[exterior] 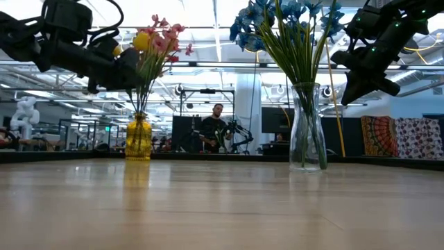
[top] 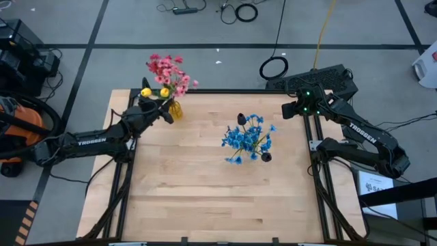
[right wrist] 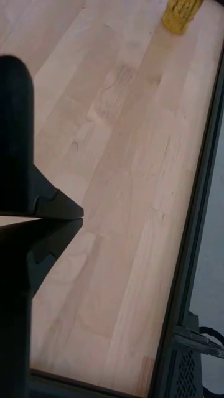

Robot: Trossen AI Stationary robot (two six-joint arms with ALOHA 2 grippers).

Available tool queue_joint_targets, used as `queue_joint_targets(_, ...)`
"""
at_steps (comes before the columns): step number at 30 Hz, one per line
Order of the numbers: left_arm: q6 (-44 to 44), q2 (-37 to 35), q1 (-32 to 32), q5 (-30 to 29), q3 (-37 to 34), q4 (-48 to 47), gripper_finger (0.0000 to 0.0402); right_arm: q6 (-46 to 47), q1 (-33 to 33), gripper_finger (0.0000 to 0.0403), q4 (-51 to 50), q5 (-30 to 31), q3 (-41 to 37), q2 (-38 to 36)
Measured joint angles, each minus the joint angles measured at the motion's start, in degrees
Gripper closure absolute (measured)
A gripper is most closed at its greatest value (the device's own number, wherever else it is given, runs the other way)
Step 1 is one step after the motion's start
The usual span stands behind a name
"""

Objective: Sort flowers into vase by color
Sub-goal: Put the yellow tulip into the yellow vase, then return to Home Position

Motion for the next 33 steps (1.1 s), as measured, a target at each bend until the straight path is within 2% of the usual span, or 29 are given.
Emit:
queue_joint_targets(4,0.0,-0.7,-0.2,0.4,0.1,0.1,0.0235,0.0,0.0,0.0403,0.0,0.0,0.0,0.0)
queue_joint_targets(13,0.5,-5.2,-3.0,0.4,3.8,-1.8,0.0231,0.0,0.0,0.0403,0.0,0.0,0.0,0.0)
queue_joint_targets(20,0.4,-9.4,-6.8,-3.8,11.3,-23.5,0.0231,0.0,0.0,0.0403,-0.1,0.0,0.0,0.0)
queue_joint_targets(26,-0.1,-12.0,-10.3,-6.3,15.5,-35.0,0.0231,0.0,0.0,0.0403,-0.1,0.0,0.0,0.0)
queue_joint_targets(30,-4.3,-14.1,-12.4,-8.8,18.1,-46.3,0.0230,0.0,0.0,0.0403,-0.9,0.0,0.0,0.0)
queue_joint_targets(33,-8.5,-15.8,-13.5,-6.9,19.3,-50.5,0.0230,0.0,0.0,0.0403,-2.1,0.0,0.0,0.0)
